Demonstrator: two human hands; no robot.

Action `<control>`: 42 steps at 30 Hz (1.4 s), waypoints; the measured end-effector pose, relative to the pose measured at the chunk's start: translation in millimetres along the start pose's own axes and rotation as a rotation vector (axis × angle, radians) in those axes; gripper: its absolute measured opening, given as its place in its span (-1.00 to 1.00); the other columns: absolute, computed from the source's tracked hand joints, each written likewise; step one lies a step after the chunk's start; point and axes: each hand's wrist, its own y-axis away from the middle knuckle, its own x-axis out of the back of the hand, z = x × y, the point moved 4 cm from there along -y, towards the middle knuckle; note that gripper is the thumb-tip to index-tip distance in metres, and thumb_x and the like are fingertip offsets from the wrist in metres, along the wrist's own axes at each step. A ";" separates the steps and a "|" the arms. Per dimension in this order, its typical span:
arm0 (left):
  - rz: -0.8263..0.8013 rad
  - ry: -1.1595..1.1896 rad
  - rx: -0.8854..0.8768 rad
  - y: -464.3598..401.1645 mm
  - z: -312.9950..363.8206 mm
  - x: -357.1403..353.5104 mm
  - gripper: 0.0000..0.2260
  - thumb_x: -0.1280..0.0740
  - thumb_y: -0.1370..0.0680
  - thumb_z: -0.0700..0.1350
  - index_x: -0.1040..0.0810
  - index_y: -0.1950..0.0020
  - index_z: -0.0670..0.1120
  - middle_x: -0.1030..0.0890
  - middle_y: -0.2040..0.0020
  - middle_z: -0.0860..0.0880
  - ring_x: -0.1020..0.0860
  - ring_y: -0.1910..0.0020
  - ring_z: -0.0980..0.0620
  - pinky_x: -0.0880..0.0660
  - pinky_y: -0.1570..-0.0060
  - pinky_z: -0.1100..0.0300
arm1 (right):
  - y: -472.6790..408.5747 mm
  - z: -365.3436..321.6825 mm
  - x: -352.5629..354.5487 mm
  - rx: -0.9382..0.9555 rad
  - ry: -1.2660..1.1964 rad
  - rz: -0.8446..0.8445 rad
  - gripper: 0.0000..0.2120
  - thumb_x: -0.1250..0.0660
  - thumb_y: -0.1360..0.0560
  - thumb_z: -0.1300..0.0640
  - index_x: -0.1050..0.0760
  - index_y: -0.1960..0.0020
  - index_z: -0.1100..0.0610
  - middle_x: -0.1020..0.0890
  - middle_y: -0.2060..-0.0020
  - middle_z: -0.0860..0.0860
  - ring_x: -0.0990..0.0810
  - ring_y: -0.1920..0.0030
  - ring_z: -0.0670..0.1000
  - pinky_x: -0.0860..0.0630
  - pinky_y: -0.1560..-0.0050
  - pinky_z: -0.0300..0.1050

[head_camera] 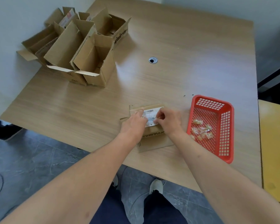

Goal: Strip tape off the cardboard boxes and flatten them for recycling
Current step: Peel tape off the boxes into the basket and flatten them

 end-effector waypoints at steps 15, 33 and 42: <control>0.002 -0.016 -0.052 -6.6 -1.6 -17.1 -0.57 -0.25 -0.68 -0.12 -0.33 -0.56 0.05 -0.08 -0.66 0.02 -0.07 -0.63 -0.05 -0.46 -0.34 -0.06 | -6.4 -16.7 -3.3 0.038 0.137 -0.111 -0.93 -0.49 -0.44 0.10 -0.68 0.09 0.06 -0.69 0.14 -0.04 -0.64 0.07 0.02 -0.57 0.02 -0.08; -0.059 -0.248 -0.294 -21.7 -13.1 9.6 -0.59 -0.24 -0.68 -0.01 -0.38 -0.51 -0.11 -0.14 -0.63 -0.16 -0.18 -0.58 -0.20 -0.50 -0.28 -0.08 | 7.5 1.6 8.0 -0.018 -0.105 0.041 -0.81 -0.59 -0.42 0.22 -0.71 -0.02 0.12 -0.72 0.22 -0.07 -0.67 0.17 -0.10 -0.61 -0.06 -0.12; -0.034 -0.290 -0.332 -32.1 2.3 11.4 -0.42 -0.35 -0.60 -0.01 -0.21 -0.57 0.17 -0.33 -0.31 -0.13 -0.46 -0.16 -0.17 -0.37 0.16 0.08 | 5.8 4.7 3.0 -0.160 -0.098 0.164 -0.89 -0.59 -0.42 0.11 -0.74 0.06 0.05 -0.58 0.20 0.00 -0.57 0.23 -0.06 -0.51 0.08 -0.17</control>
